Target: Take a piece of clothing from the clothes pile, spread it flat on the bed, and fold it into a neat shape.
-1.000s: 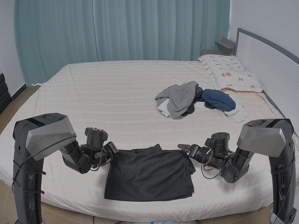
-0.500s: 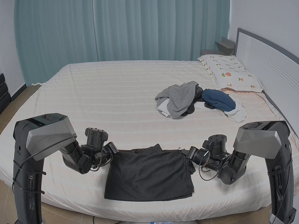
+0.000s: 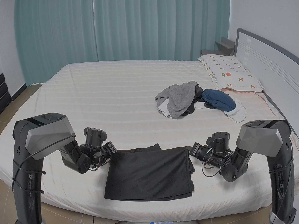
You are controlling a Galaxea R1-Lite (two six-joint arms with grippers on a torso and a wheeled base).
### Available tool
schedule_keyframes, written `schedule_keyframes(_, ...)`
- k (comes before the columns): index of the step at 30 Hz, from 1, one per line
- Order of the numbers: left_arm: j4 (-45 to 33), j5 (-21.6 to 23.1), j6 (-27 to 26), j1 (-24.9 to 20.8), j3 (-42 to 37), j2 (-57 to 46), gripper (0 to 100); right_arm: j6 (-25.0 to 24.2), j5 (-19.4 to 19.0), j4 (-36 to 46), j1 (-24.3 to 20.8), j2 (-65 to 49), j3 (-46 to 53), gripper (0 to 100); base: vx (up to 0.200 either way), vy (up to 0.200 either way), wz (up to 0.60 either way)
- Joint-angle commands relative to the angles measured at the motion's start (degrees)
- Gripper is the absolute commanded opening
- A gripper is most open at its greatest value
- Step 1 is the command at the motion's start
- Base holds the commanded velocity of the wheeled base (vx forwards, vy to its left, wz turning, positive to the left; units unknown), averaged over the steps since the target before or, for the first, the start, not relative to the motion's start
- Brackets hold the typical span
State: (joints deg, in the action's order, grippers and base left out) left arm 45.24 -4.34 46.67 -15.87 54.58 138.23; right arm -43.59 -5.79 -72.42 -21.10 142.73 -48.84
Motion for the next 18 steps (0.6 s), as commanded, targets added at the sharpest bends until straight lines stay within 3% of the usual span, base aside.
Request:
schedule_keyframes(1, 0.02, -0.05, 0.0, 0.05, -0.09, -0.07, 0, 0.0, -0.01, 0.09, 0.27, 0.18, -0.21, 0, 0.0, 0.0, 0.0)
schedule_keyframes(18, 3.28, -0.76, 0.0, 0.32, -2.02, 0.37, 0, 0.09, -0.01, 0.09, 0.54, 1.15, -0.3, 0, 0.0, 0.0, 0.0)
